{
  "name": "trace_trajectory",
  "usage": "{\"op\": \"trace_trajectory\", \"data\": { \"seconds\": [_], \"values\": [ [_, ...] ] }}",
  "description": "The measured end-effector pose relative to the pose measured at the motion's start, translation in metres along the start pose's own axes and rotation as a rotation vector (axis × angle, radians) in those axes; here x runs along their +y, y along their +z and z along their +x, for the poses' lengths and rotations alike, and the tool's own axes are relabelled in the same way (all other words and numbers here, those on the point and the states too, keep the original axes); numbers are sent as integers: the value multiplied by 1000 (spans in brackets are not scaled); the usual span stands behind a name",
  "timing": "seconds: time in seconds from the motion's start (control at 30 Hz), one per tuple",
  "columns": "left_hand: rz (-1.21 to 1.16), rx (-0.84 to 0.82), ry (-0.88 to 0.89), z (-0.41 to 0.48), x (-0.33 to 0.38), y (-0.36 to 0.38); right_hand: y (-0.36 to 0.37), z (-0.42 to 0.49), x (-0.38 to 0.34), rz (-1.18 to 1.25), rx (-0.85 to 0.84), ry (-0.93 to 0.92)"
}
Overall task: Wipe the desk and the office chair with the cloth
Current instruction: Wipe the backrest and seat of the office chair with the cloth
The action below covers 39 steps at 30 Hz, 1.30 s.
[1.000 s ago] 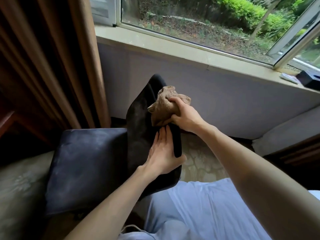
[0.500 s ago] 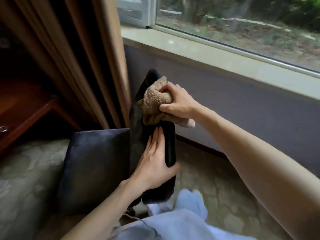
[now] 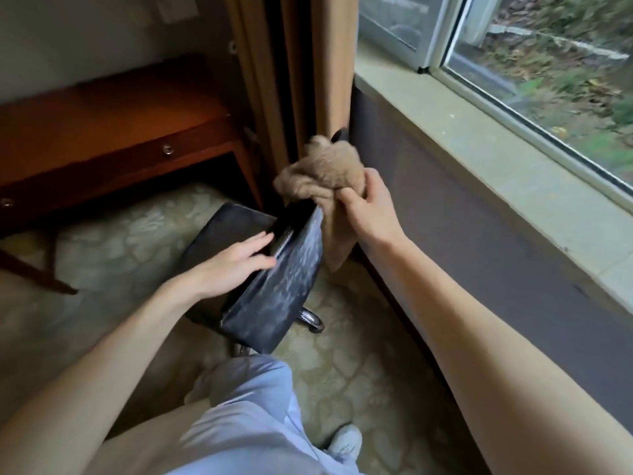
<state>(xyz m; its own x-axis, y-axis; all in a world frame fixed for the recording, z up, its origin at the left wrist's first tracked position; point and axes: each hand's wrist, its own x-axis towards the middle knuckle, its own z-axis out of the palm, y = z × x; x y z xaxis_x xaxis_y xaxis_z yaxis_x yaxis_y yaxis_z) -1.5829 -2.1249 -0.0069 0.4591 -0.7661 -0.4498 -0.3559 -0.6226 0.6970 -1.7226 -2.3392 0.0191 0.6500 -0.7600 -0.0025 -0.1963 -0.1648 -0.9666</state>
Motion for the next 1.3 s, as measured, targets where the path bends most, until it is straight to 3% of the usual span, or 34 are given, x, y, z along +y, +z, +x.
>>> {"op": "trace_trajectory", "data": {
  "seconds": [0.13,0.27,0.63,0.8,1.03,1.1,1.3],
  "values": [
    [3,399,-89,28,42,36,-29,7,6,121,65,99],
    [237,619,-153,39,52,63,-41,11,21,214,64,189],
    [-64,534,-92,42,47,52,-59,76,59,276,134,401],
    [-124,642,-112,56,56,56,-63,118,75,261,136,470],
    [-282,721,-201,69,62,53,-34,164,64,198,13,475],
    [-274,743,-241,72,63,52,-27,178,58,243,0,483],
    [40,890,-420,95,82,58,-29,212,66,569,-77,672]
  ]
}}
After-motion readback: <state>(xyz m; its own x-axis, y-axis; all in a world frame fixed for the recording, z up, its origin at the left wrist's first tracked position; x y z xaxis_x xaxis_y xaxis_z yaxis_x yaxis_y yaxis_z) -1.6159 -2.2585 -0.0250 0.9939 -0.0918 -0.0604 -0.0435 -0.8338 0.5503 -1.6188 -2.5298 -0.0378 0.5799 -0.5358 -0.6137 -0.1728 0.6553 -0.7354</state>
